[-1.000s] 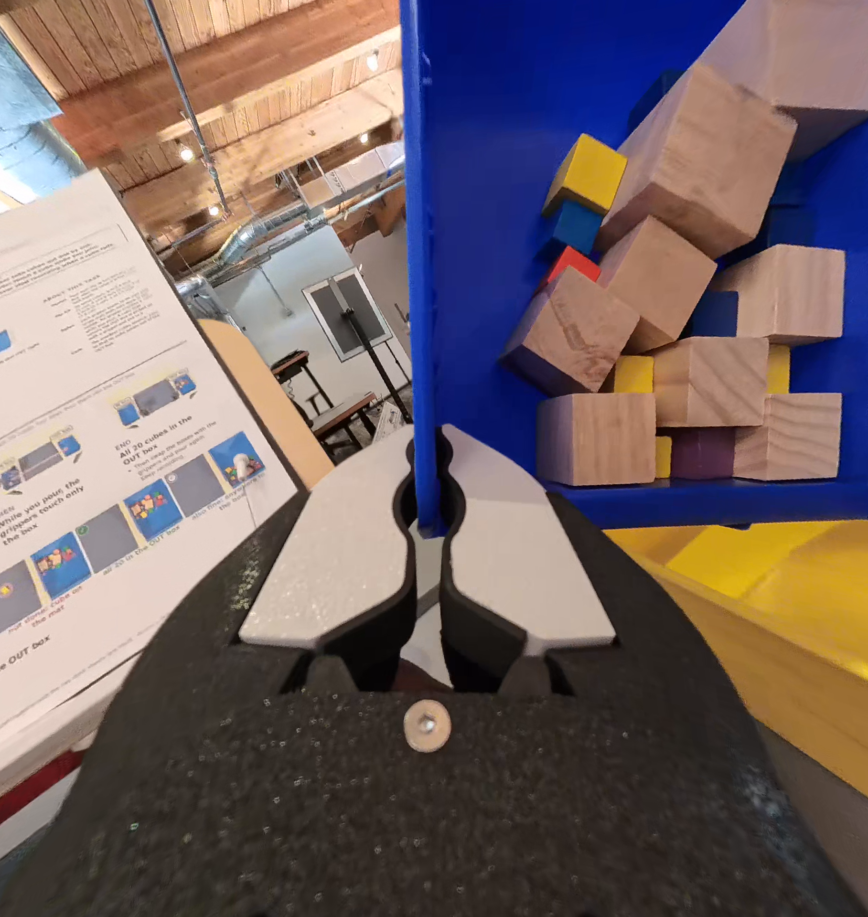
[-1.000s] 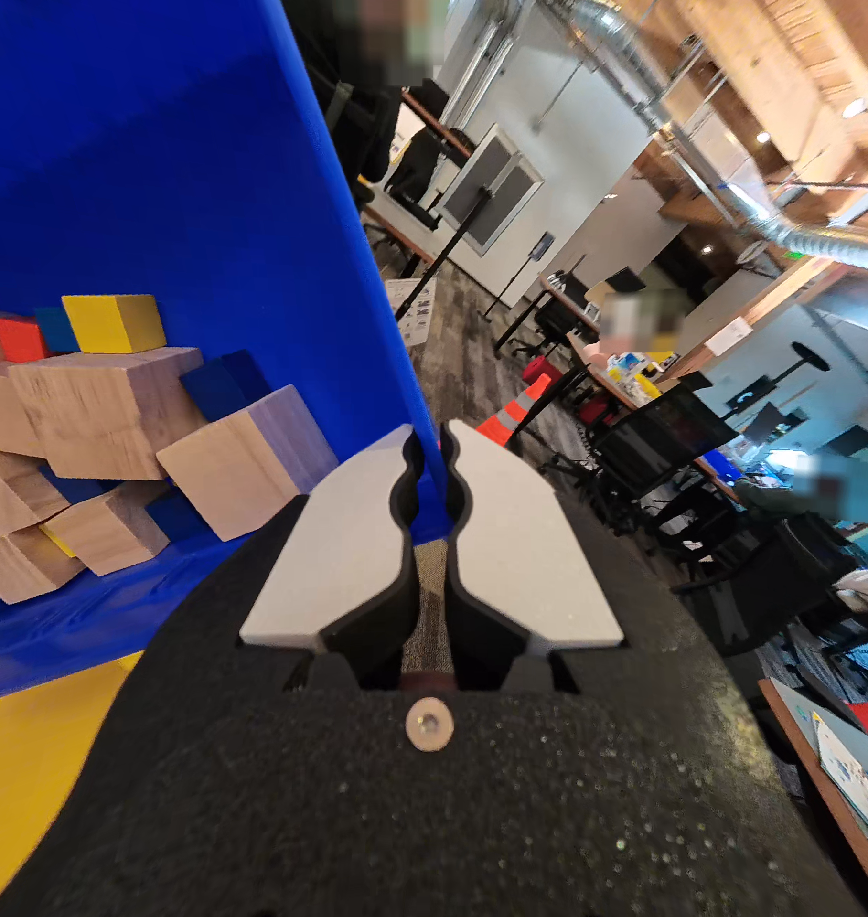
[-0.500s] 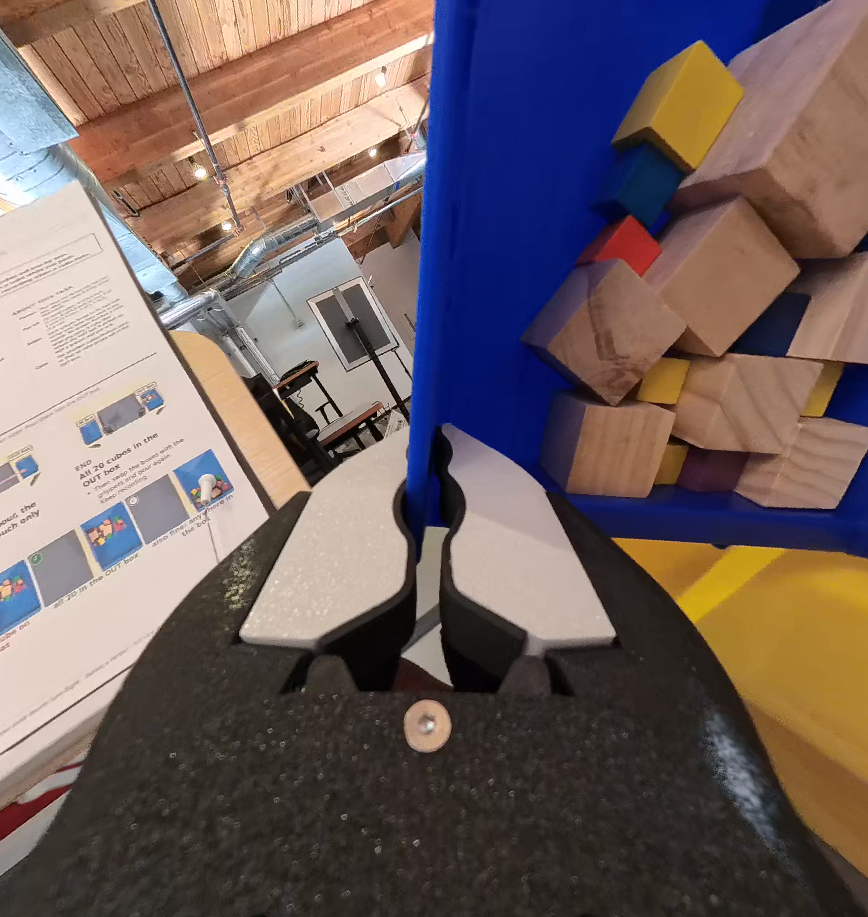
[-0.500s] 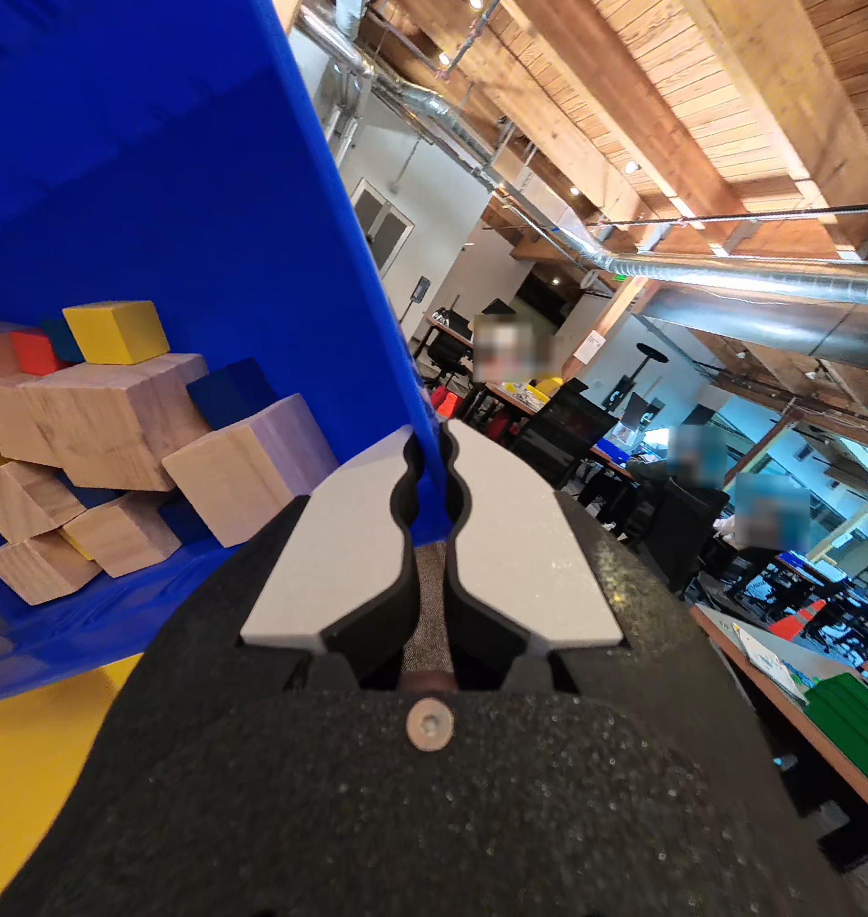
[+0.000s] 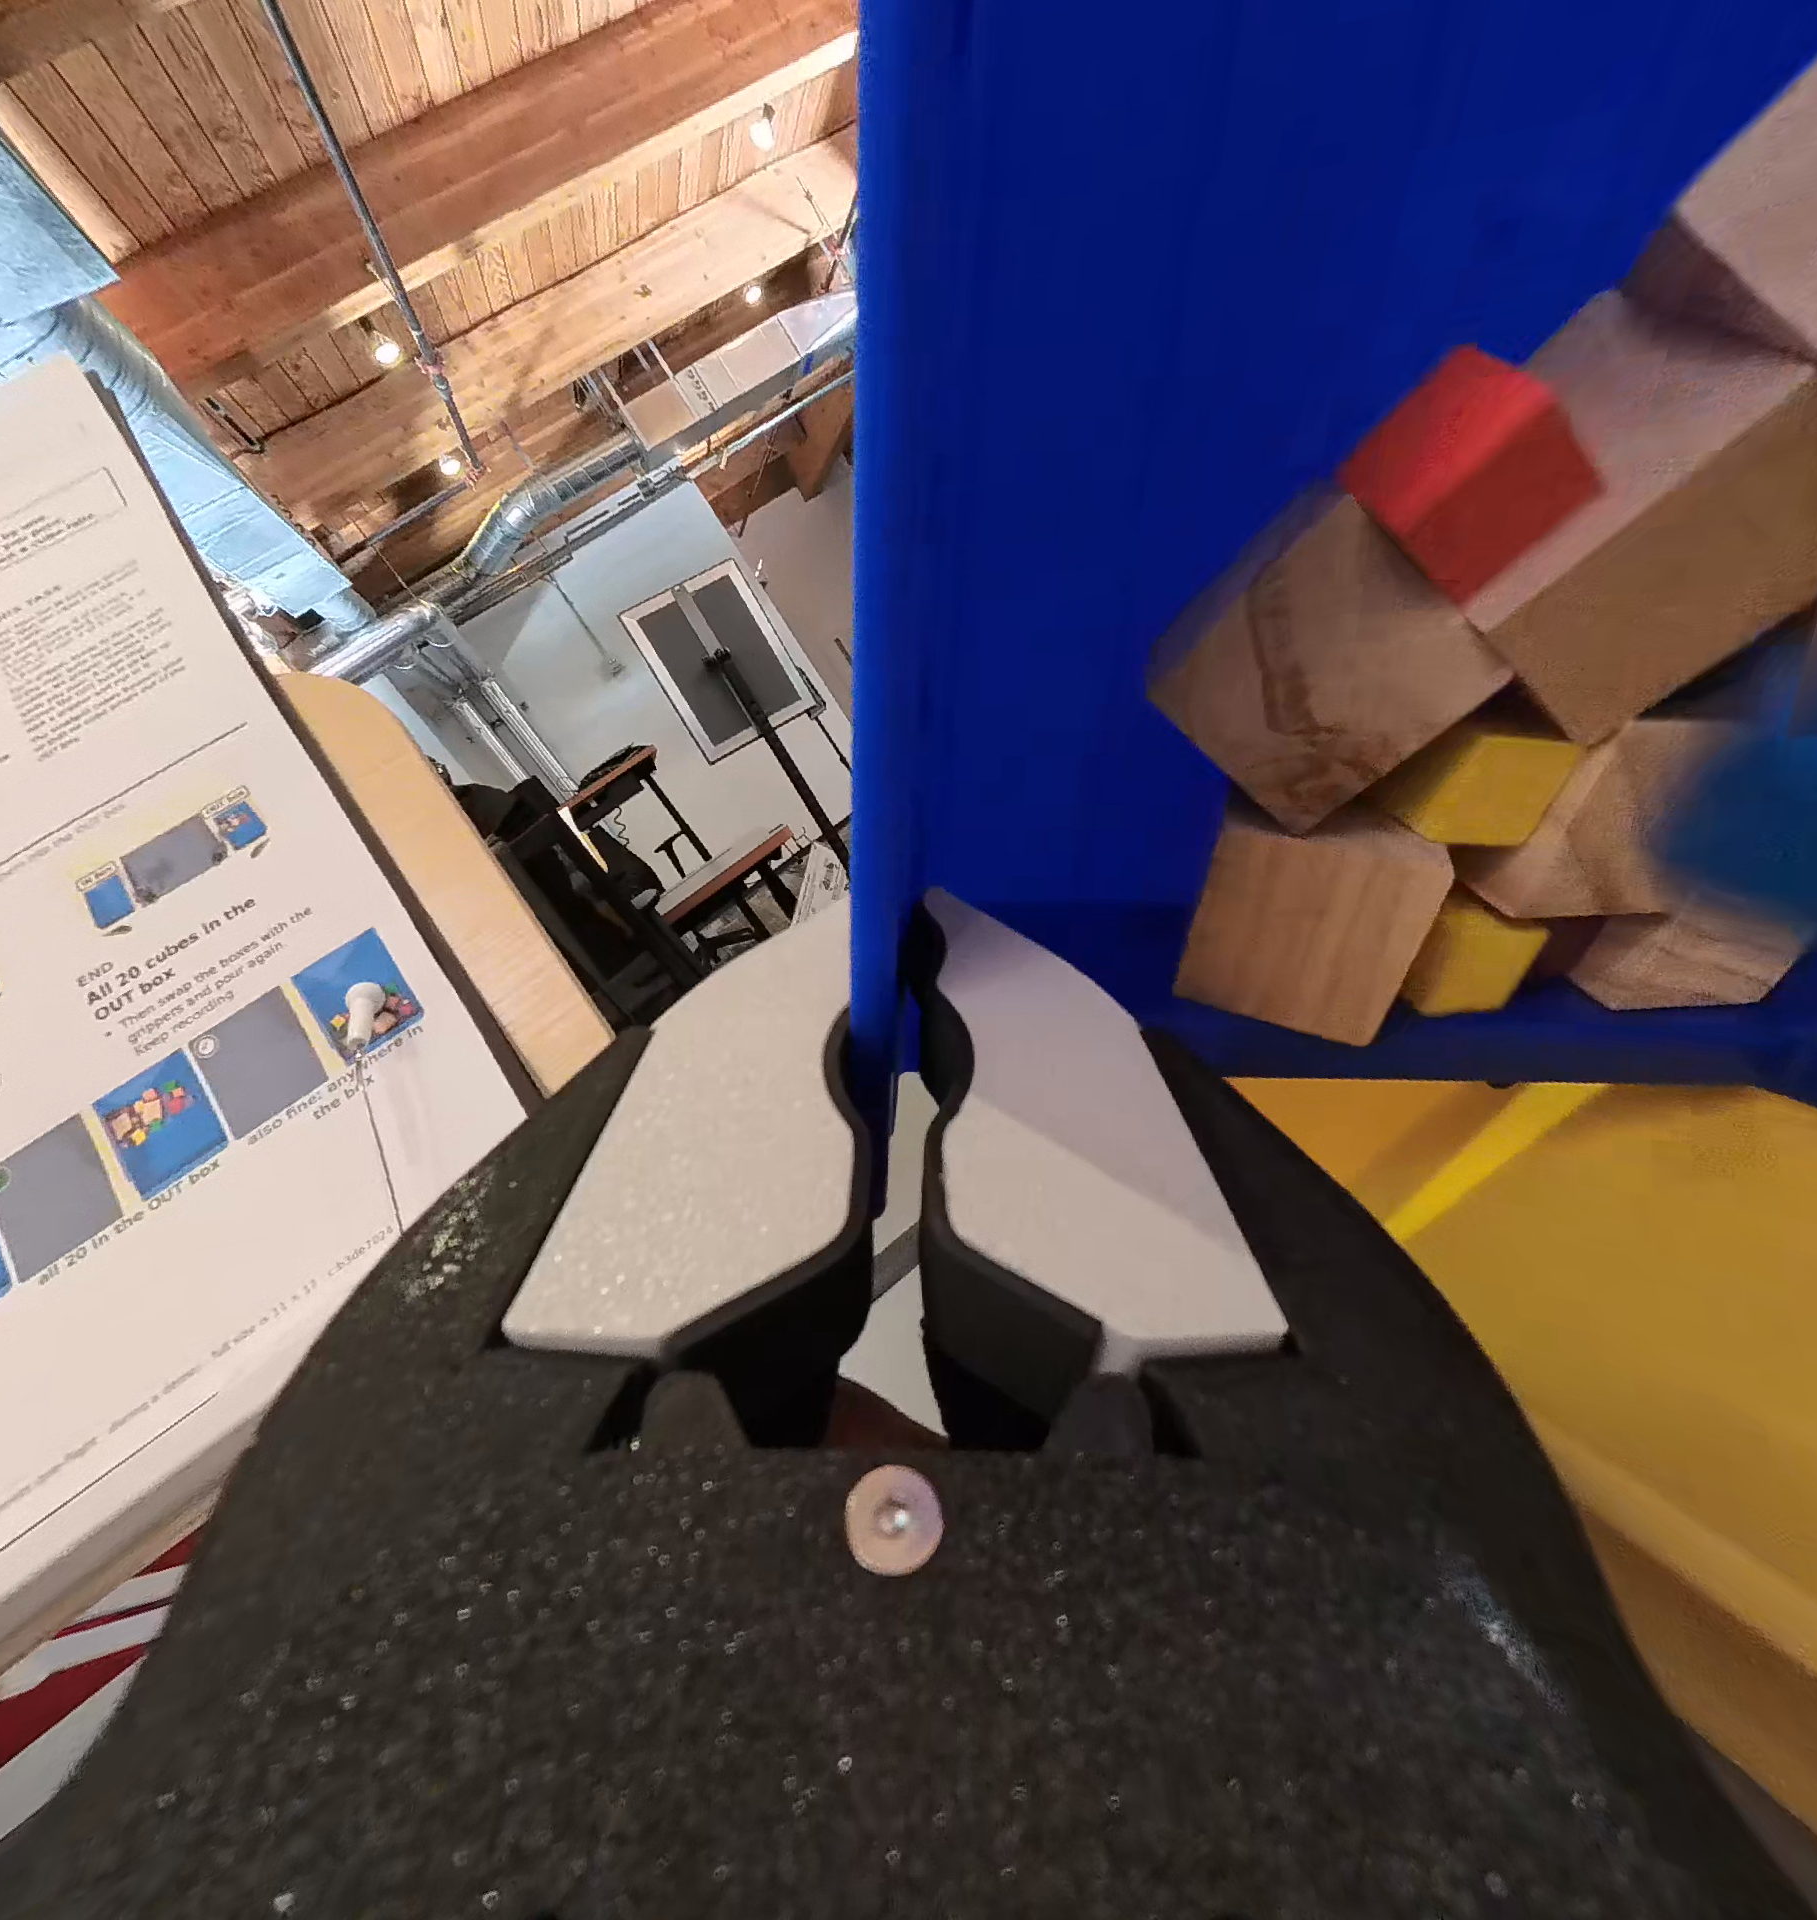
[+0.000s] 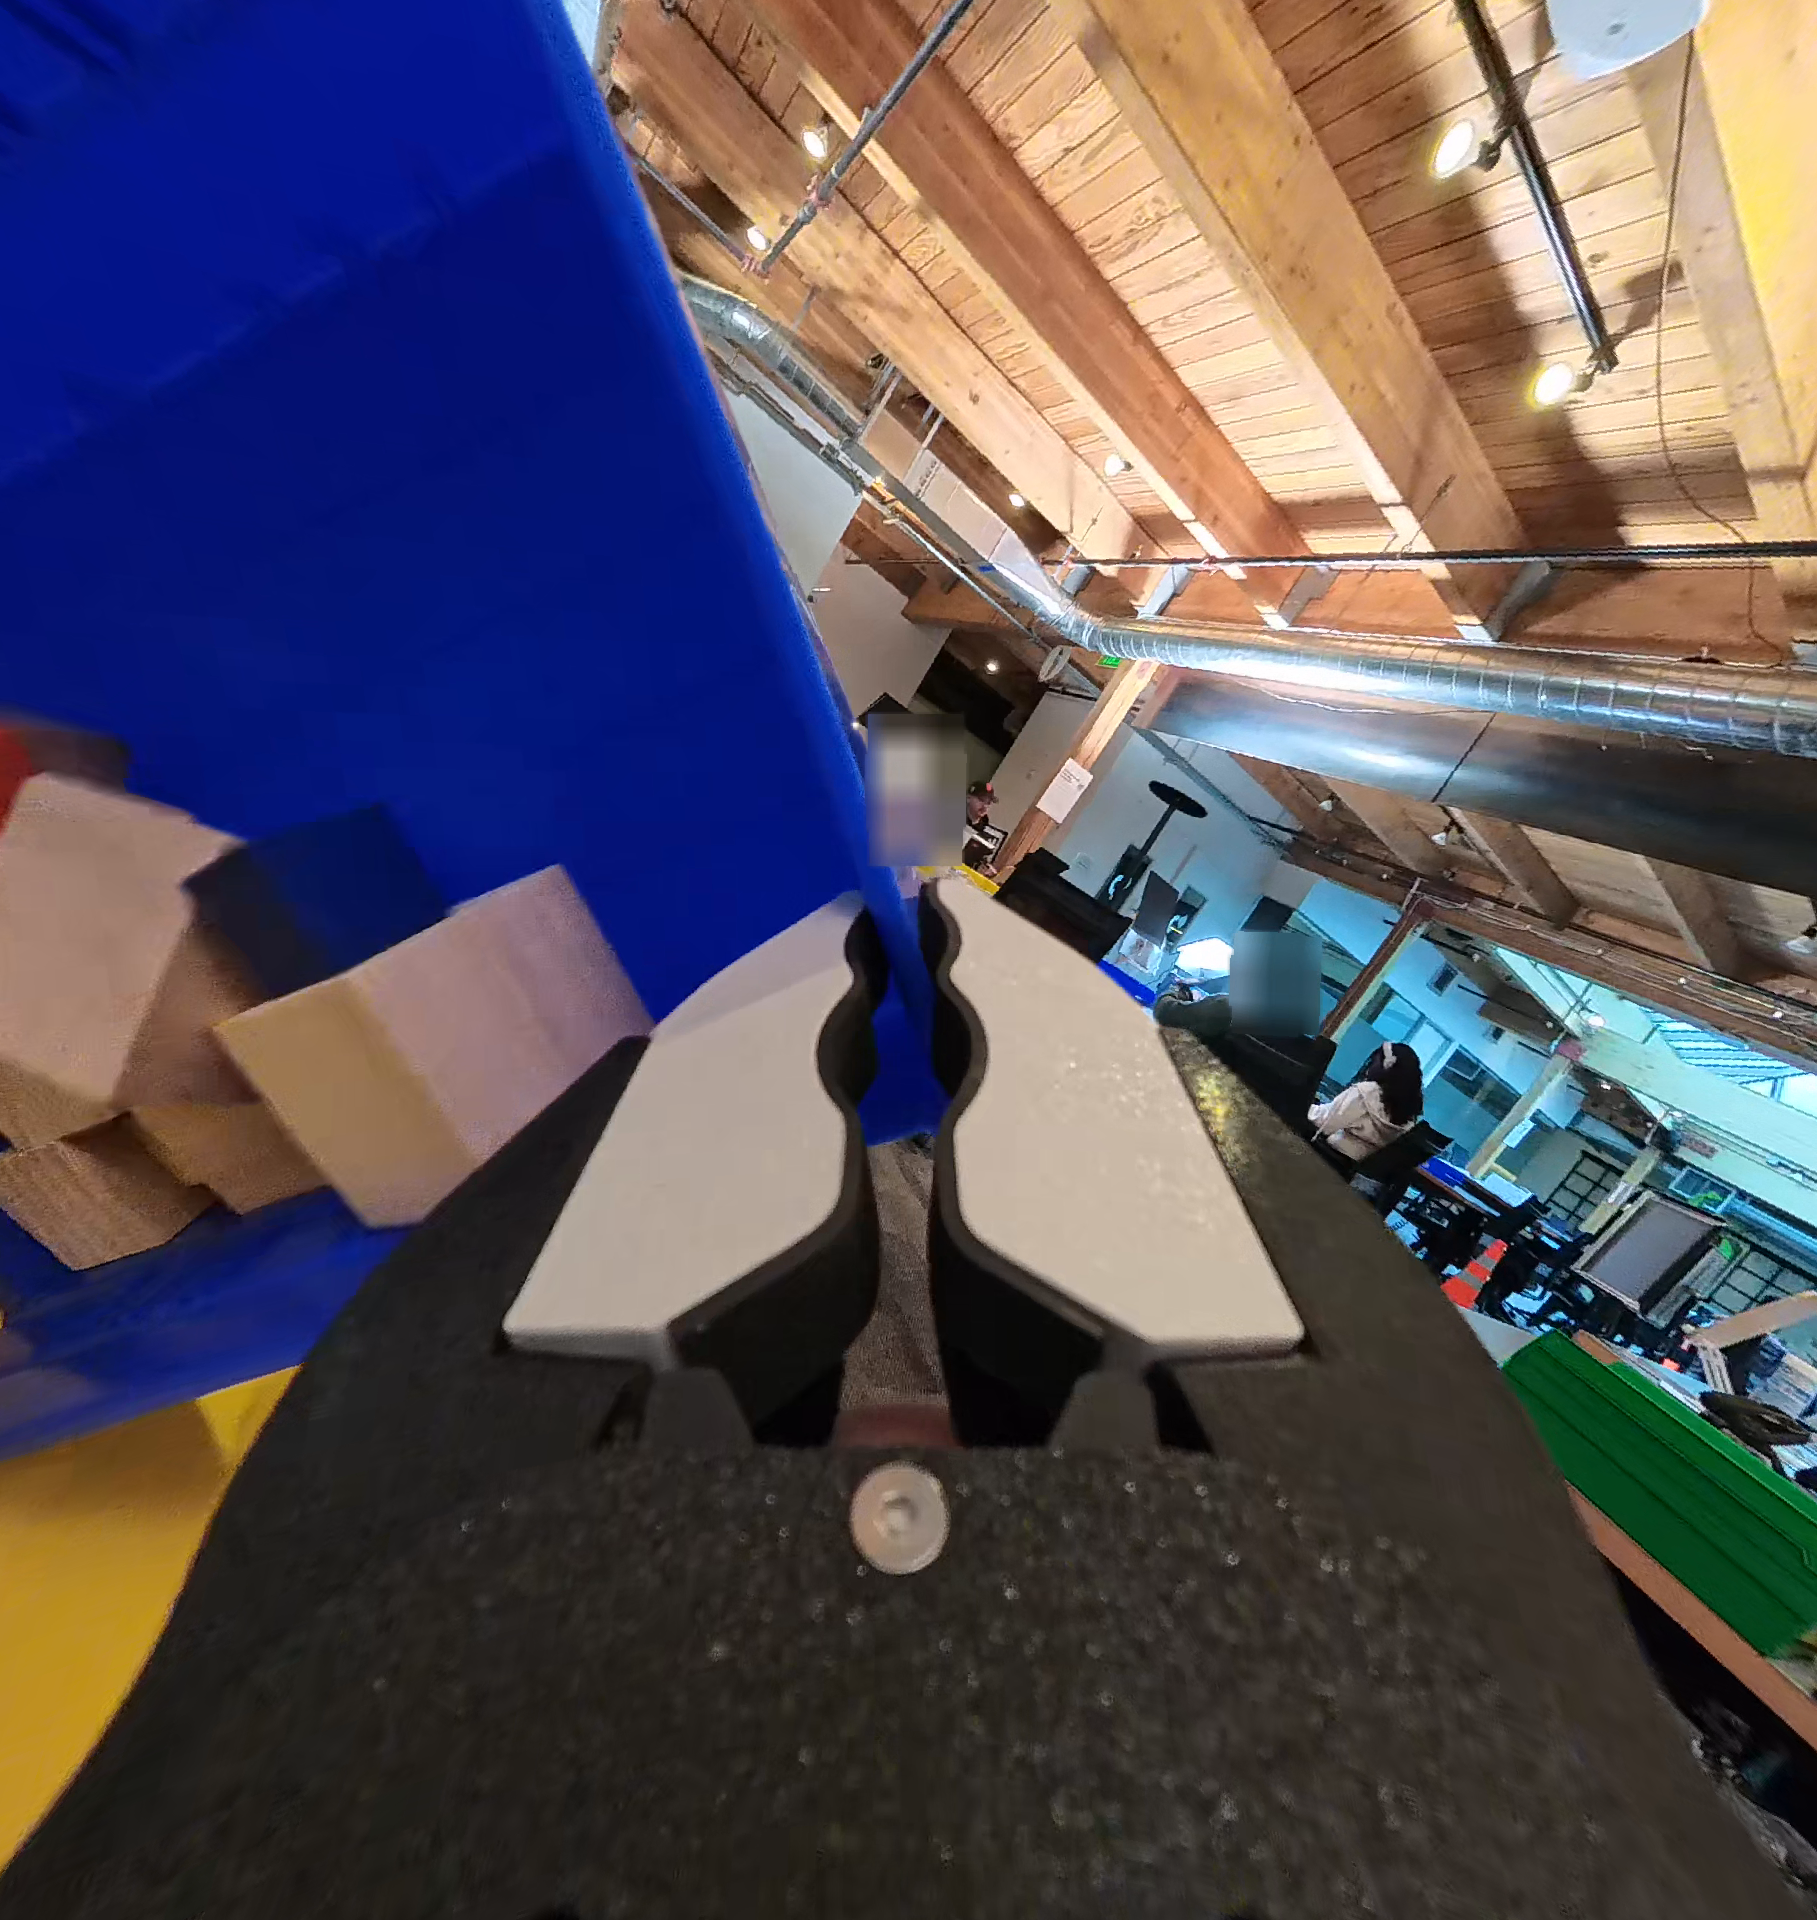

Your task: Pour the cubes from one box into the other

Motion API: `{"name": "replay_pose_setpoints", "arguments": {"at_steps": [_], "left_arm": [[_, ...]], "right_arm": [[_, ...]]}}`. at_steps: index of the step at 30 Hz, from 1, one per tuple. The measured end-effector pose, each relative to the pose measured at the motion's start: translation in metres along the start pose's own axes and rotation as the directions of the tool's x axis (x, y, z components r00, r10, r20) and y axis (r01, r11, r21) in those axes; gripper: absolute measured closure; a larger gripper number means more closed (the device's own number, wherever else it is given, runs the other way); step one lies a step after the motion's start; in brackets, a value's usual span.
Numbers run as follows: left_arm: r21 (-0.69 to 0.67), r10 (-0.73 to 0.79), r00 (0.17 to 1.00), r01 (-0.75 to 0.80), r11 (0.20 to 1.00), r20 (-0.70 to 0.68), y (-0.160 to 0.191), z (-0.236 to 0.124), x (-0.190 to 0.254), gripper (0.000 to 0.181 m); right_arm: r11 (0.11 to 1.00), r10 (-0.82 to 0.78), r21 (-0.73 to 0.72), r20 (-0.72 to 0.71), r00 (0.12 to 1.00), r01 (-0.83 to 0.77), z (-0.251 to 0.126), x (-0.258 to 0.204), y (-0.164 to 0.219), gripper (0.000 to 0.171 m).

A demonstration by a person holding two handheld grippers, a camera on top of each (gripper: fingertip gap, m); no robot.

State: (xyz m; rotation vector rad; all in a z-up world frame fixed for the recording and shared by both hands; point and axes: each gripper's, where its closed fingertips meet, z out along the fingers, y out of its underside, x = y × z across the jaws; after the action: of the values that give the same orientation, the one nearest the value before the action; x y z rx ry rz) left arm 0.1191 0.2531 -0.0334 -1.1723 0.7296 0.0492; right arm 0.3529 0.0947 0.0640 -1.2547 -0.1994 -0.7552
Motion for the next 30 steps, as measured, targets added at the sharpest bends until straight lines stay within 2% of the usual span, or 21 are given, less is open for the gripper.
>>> {"name": "replay_pose_setpoints", "arguments": {"at_steps": [13,18,24,30], "left_arm": [[0.001,-0.026,0.999,0.026,1.000,0.034,-0.004,0.007,-0.013,0.179],[0.046,-0.054,0.995,0.050,0.998,0.082,-0.018,0.009,-0.022,0.179],[0.161,-0.098,0.978,0.068,0.985,0.187,-0.052,0.004,-0.036,0.179],[0.147,-0.109,0.978,0.082,0.986,0.181,-0.054,0.007,-0.033,0.178]], "right_arm": [[1.000,-0.006,0.018,-0.007,1.000,0.006,0.012,-0.002,-0.007,0.166],[0.997,-0.028,0.071,-0.039,0.999,0.031,0.014,0.007,-0.023,0.166],[0.980,-0.061,0.183,-0.106,0.992,0.080,0.008,0.030,-0.058,0.165],[0.982,-0.064,0.169,-0.094,0.994,0.079,0.013,0.034,-0.057,0.165]]}}
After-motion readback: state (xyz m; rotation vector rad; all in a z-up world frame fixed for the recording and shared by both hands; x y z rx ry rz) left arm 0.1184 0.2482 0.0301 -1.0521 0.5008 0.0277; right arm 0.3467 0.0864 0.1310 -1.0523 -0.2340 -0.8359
